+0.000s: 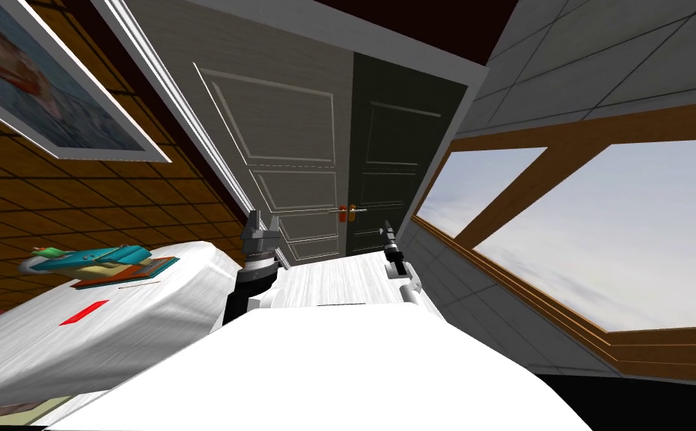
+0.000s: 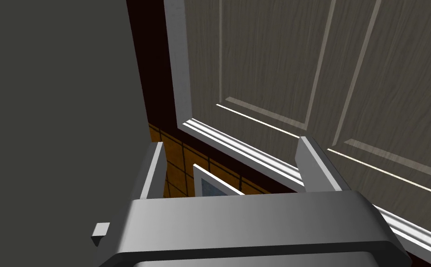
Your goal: Pull the door open
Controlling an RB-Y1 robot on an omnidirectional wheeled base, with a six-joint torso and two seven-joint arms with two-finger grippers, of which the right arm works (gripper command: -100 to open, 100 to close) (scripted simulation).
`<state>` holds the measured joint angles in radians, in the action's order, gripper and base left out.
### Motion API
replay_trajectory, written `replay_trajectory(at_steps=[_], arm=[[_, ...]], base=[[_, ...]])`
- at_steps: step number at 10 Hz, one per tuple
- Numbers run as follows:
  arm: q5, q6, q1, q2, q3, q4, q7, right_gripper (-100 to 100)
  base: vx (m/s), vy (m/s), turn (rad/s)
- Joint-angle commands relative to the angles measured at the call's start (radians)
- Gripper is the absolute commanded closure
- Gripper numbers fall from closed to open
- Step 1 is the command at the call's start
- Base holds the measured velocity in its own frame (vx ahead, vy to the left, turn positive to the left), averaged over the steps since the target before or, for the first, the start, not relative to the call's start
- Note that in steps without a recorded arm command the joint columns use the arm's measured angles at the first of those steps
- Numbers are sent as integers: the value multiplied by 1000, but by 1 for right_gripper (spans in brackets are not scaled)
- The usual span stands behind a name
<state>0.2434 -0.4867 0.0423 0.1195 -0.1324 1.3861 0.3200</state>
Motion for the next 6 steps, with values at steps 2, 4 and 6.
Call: replay_trajectory(at_steps=[2, 4, 6], arm=[[13, 7, 34, -1, -8, -67, 8, -100], [20, 13, 54, 1, -14, -105, 15, -100], [28, 19, 75, 3, -19, -143, 22, -100]], base=[[48, 3, 69], [73, -4, 78], [61, 6, 57]])
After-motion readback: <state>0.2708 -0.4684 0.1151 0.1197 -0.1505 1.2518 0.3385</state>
